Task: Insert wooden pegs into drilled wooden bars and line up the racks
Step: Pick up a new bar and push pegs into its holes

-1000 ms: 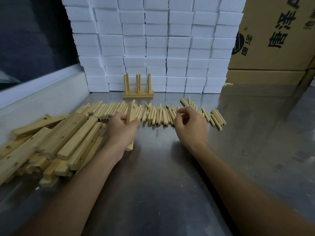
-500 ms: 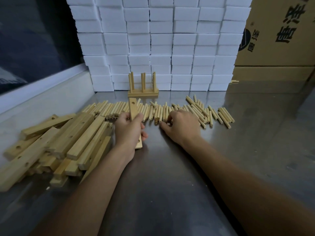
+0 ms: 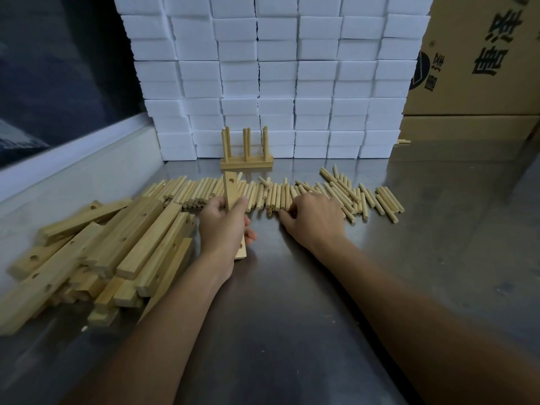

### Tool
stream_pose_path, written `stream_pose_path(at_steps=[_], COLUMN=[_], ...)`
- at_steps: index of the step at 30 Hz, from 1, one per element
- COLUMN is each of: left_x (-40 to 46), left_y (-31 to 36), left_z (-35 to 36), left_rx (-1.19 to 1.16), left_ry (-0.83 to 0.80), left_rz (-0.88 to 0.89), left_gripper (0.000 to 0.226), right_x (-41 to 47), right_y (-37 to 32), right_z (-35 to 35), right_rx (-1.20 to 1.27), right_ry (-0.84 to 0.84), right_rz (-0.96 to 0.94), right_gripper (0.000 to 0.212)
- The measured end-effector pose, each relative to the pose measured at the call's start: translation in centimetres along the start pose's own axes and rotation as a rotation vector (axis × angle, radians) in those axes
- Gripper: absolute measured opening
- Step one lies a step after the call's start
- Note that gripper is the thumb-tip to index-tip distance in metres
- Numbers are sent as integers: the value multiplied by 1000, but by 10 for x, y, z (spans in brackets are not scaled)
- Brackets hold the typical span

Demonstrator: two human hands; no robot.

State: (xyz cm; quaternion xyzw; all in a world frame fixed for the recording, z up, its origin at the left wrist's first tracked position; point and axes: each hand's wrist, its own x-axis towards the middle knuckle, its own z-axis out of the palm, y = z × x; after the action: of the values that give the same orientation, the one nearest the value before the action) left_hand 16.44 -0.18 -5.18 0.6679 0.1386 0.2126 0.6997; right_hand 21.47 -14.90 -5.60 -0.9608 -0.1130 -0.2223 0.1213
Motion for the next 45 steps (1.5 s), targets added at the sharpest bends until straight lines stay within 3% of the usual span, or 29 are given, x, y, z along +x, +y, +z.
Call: stream_pose_path(at_steps=[6,11,15,18,23,34,39,45], left_x=[-1,-2,-1,-2,-3,-2,-6,-11], left_y=[1,2,3,5,7,4,7,11], left_z=[0,-2,-5,-5,-5,-8,-6,-5], left_rx=[1,-22,-44,-63,-64,2,11,41], left_ry=[-4,-22,-44,-74,-105,-148,-170,-205], left_rz=[4,-8,-29,-40,-56,-41,-41,-23], left_gripper=[14,15,20,28,36,38,35,31], right_x=[1,-1,-3,-7,-16,-20,-20,-22], right_y=[0,4,13,19,27,33,31,25], right_z=[-1,-4,-8,-13,-24,-30,-33,-36], right_rx=[71,211,555,946,1462,1613,1513,1436], right_ry=[-32,70,231,339,290,102,30,56], right_rz=[82,171,307,436,548,608,607,557], right_gripper=[29,25,13,9,6,22,22,26])
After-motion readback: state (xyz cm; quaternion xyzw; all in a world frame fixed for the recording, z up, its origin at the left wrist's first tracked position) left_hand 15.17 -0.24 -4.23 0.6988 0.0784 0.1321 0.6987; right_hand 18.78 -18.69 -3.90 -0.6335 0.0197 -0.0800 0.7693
